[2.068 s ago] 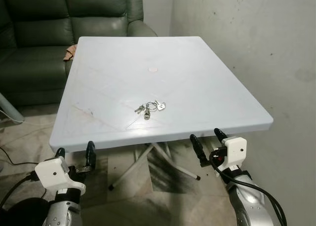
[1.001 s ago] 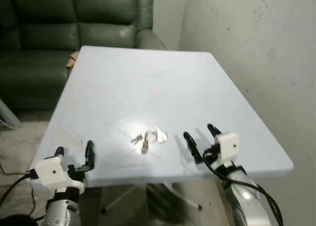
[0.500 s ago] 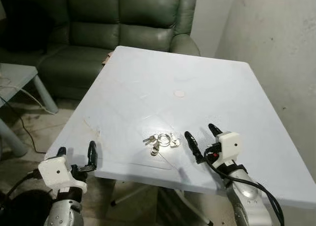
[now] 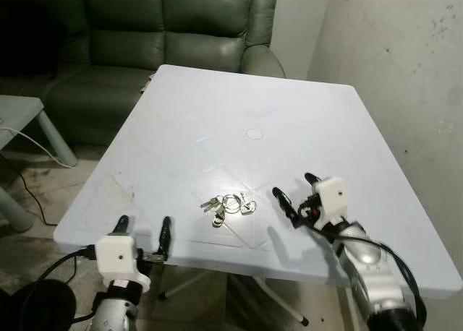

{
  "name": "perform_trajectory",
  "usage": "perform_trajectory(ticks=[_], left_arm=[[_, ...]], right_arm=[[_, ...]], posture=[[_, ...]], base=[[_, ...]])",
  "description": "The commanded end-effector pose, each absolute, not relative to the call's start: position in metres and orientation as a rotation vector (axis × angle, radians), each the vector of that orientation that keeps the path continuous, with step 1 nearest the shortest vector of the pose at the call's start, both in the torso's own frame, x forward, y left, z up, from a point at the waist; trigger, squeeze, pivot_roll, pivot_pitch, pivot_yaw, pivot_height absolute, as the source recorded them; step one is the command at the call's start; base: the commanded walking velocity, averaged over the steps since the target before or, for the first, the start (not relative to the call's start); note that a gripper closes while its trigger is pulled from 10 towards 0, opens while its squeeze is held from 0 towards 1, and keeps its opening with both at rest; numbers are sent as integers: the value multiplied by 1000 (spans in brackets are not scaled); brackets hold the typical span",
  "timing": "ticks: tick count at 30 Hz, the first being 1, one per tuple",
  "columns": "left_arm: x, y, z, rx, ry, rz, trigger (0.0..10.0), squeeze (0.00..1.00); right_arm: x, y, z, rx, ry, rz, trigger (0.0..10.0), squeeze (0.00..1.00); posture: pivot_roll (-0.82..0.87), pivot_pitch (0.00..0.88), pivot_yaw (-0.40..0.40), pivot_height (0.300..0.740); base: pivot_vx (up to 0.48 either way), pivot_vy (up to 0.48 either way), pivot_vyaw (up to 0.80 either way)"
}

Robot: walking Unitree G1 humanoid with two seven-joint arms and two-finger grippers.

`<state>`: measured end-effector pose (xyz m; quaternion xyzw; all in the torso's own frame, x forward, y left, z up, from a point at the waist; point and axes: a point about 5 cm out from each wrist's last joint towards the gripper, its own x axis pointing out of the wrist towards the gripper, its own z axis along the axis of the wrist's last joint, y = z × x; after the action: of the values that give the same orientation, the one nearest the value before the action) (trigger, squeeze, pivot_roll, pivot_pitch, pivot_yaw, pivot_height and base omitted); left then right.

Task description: Hang keys on a hook

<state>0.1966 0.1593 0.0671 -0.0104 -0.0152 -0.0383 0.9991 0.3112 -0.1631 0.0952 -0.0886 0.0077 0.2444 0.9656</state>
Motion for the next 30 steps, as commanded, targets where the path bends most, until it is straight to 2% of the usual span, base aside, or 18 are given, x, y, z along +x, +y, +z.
perform_trajectory(ticks=[1,9,13,15,18,19,20,21,22,23,24,25,26,27,28,29,30], left_arm=[[193,155,66,7,-32,-113,10000,0],[192,148,69,19,-42,-139,10000,0],[192,148,69,22,-44,-139,10000,0],[193,141,73,34,-58,-173,10000,0],[194,138,74,65,-63,-197,10000,0],[195,137,73,67,-58,-203,10000,0],[196,137,73,65,-56,-207,10000,0],[197,136,72,68,-55,-214,10000,0],[197,136,72,68,-55,-214,10000,0],[198,134,71,69,-51,-225,10000,0],[198,132,71,70,-50,-234,10000,0],[198,130,71,71,-48,-244,10000,0],[198,126,70,71,-44,-260,10000,0],[197,123,70,73,-46,-272,10000,0],[197,122,70,74,-45,-273,10000,0],[197,122,70,75,-44,-274,10000,0],[196,122,70,75,-42,-274,10000,0]], right_arm=[[318,-163,98,-217,26,562,10000,0],[325,-158,103,-238,46,744,10000,0],[327,-159,103,-238,43,754,10000,0],[327,-156,98,-258,107,851,10000,0],[328,-155,99,-238,105,857,10000,0],[328,-154,99,-229,99,868,4039,0],[328,-154,100,-226,97,874,2275,0],[330,-153,101,-237,93,863,6431,0],[330,-153,101,-237,93,863,6431,0],[330,-152,101,-233,90,875,8510,0],[330,-151,101,-231,87,880,8588,0],[330,-150,101,-226,85,882,9098,0],[330,-148,101,-208,81,908,8784,0],[329,-147,102,-219,73,913,5490,0],[329,-147,102,-219,71,912,4471,0],[328,-146,103,-207,67,923,3020,0],[328,-146,103,-197,64,932,3020,0]], posture=[[10,0,-74,740],[22,0,-83,740],[24,0,-85,740],[22,0,-83,740],[22,0,-82,740],[22,0,-81,740],[21,0,-80,740],[20,0,-79,740],[20,0,-79,740],[16,0,-77,740],[13,0,-75,740],[11,0,-73,740],[11,0,-73,740],[7,0,-72,740],[7,0,-72,740],[7,0,-72,740],[7,0,-72,740]], base=[[0,0,0],[0,0,0],[0,0,0],[0,0,0],[0,0,0],[0,0,0],[0,0,0],[0,0,0],[0,0,0],[0,0,0],[0,0,0],[0,0,0],[0,0,0],[0,0,0],[0,0,0],[0,0,0],[0,0,0]])
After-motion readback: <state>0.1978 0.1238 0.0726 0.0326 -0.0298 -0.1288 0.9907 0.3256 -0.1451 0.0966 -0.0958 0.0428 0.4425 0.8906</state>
